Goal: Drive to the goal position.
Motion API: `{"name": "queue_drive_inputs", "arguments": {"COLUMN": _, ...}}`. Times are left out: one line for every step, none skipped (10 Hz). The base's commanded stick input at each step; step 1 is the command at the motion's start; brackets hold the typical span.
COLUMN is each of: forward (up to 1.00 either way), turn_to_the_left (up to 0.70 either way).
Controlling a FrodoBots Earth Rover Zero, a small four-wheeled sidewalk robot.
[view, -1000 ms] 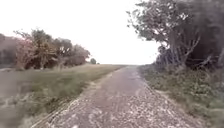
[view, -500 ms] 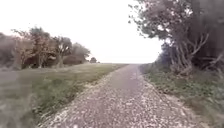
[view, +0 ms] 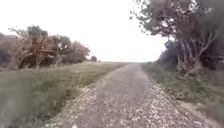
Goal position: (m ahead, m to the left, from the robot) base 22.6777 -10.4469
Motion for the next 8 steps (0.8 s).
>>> {"name": "queue_drive_inputs", "arguments": {"forward": 1.00, "turn_to_the_left": -0.40}}
{"name": "queue_drive_inputs", "arguments": {"forward": 1.00, "turn_to_the_left": -0.21}}
{"name": "queue_drive_inputs", "arguments": {"forward": 1.00, "turn_to_the_left": -0.09}}
{"name": "queue_drive_inputs", "arguments": {"forward": 1.00, "turn_to_the_left": -0.04}}
{"name": "queue_drive_inputs", "arguments": {"forward": 1.00, "turn_to_the_left": -0.01}}
{"name": "queue_drive_inputs", "arguments": {"forward": 1.00, "turn_to_the_left": 0.00}}
{"name": "queue_drive_inputs", "arguments": {"forward": 1.00, "turn_to_the_left": 0.00}}
{"name": "queue_drive_inputs", "arguments": {"forward": 1.00, "turn_to_the_left": 0.00}}
